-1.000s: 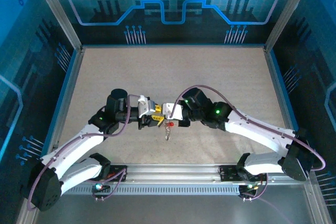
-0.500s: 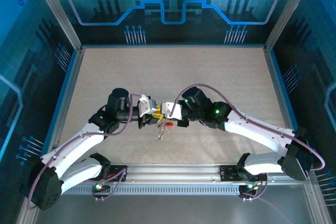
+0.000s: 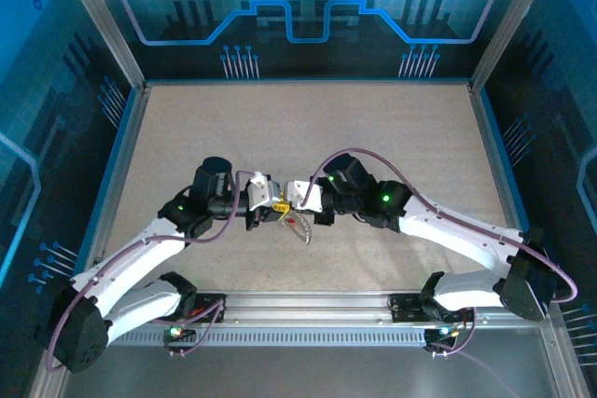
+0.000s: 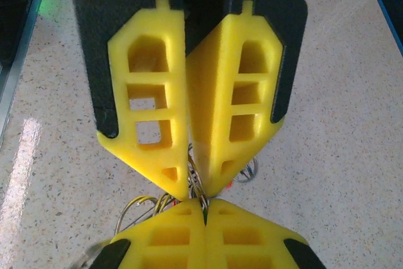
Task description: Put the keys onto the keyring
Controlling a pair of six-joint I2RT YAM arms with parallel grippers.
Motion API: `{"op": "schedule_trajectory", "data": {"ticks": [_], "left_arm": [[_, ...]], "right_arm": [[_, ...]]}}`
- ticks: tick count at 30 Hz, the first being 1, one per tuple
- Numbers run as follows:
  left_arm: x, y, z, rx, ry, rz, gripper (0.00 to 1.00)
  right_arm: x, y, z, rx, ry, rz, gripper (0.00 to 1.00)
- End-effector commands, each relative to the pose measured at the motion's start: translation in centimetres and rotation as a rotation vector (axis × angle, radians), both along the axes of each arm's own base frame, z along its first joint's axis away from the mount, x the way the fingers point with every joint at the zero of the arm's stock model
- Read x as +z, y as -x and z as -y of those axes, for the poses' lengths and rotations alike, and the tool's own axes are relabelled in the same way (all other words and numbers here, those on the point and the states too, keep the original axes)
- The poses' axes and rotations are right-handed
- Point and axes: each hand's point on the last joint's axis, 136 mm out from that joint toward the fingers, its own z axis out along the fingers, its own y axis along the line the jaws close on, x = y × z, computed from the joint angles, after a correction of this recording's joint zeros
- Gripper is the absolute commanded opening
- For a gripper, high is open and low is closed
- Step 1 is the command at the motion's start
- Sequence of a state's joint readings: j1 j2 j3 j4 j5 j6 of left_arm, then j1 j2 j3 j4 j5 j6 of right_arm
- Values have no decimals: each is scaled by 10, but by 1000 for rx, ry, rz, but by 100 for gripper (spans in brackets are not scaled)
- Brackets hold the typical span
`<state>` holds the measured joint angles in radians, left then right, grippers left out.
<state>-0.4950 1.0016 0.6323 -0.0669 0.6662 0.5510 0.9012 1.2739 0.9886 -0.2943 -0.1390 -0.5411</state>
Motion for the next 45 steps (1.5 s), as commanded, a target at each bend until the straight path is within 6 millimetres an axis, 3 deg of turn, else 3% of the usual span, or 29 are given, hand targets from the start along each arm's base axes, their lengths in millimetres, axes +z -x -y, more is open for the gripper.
{"op": "schedule_trajectory", "data": {"ticks": [1,5,11,14,21,31,37,45], "left_arm": [[4,-2,0,-1,-27,33,15],[6,-6,-2,28,-37,62,0],[13,-5,-7,50,-20,131,0],[17,0,-6,28,11,167,0],[25,13,-2,-41,72,211,0],[37,22,0,-88,142,263,0],[39,27,1,-120,152,262,0],[42,30,-1,-116,167,281,0]], "right_arm": [[26,1,-8,19,-86,26,0],[26,3,-8,24,-87,27,0],[23,4,-3,14,-77,26,0],[19,4,0,6,-71,20,7],[13,5,8,-1,-79,-13,14],[14,8,11,4,-100,-31,16],[20,12,7,39,-127,-33,0],[11,7,17,0,-107,-56,0]]}}
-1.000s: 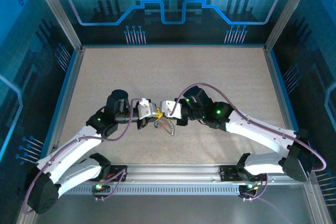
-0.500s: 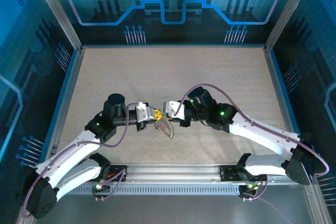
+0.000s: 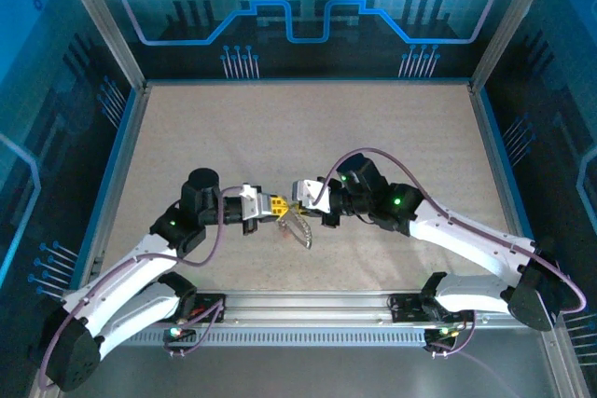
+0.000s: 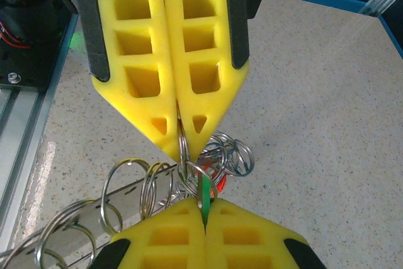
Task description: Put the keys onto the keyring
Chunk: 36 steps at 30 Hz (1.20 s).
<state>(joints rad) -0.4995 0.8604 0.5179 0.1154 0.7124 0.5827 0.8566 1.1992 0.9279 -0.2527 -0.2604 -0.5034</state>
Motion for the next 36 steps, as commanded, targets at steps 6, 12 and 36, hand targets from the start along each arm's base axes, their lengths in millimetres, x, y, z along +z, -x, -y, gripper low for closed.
{"op": "schedule_trajectory", "data": {"ticks": [6,12,36], "left_arm": [[19,12,1,-60,72,89,0],[20,11,1,-53,76,96,0],[12,28,8,-195,68,70,0]], "right_arm": [[-11,-2,19,-34,21,-28,0],[-25,13,18,47,36,-62,0],[30,12,14,147,-157,92,24]]}}
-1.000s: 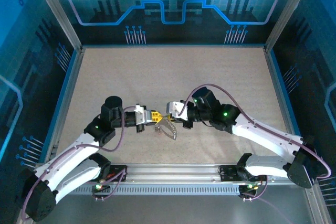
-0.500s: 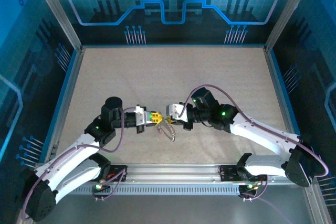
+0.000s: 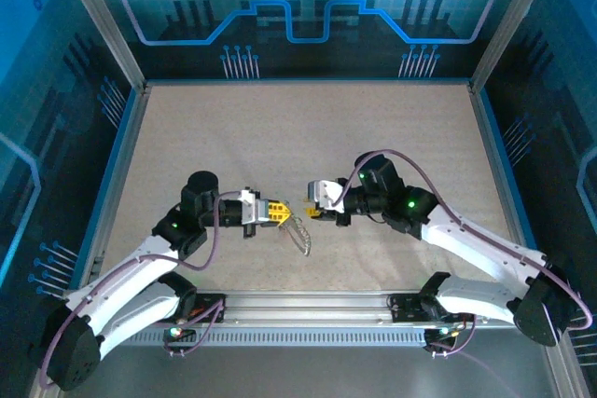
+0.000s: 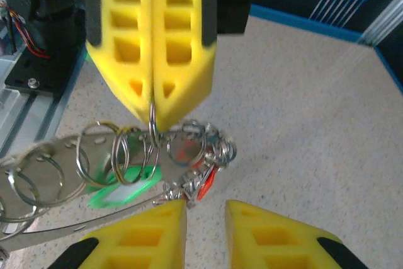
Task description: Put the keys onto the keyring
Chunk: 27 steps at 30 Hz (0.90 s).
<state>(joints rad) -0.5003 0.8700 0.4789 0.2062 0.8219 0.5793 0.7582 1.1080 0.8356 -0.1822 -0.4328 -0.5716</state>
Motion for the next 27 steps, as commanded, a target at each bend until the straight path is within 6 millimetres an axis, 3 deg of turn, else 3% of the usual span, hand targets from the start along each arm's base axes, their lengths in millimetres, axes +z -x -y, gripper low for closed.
{"op": "schedule_trajectory", "data": {"ticks": [1,6,12,18,27], "left_arm": [[9,13,2,-91,15,50,0],[9,14,3,-94,13,51,0],[13,12,5,-91,47,45,0],[17,10,6,-81,69,44,0],[19,3,5,-44,84,56,0]], "right_arm": [[22,9,-5,83,-65,54,24],[18,23,-15,170,-54,11,25],[13,23,-28,179,-52,-14,25],[7,21,-32,164,-50,-30,25],[-8,33,-27,201,-33,-67,27]]}}
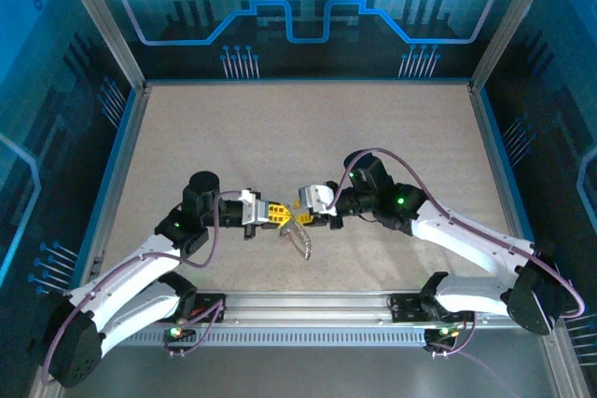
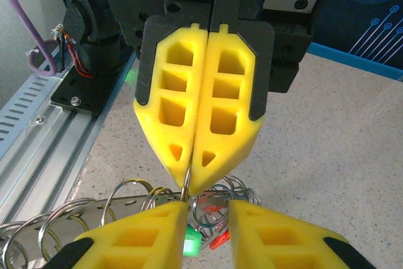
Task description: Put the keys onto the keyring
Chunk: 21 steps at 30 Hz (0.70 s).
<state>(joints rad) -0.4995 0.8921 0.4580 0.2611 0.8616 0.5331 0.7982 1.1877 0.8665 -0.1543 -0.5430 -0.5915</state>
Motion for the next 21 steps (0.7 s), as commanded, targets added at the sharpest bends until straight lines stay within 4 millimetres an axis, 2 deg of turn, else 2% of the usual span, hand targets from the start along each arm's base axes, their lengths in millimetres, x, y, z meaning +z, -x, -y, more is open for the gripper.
{"op": "schedule_trajectory", "data": {"ticks": [1,8,13,21], "left_arm": [[22,-1,3,-12,64,95,0],[22,-1,3,-11,62,94,0],[22,-2,3,-11,68,87,0],[22,-1,5,-22,74,75,0]], "right_arm": [[-8,14,-2,56,1,-28,28],[-12,11,7,40,22,-16,29],[-12,8,0,21,1,-17,28],[2,-2,-6,-32,-59,11,22]]}}
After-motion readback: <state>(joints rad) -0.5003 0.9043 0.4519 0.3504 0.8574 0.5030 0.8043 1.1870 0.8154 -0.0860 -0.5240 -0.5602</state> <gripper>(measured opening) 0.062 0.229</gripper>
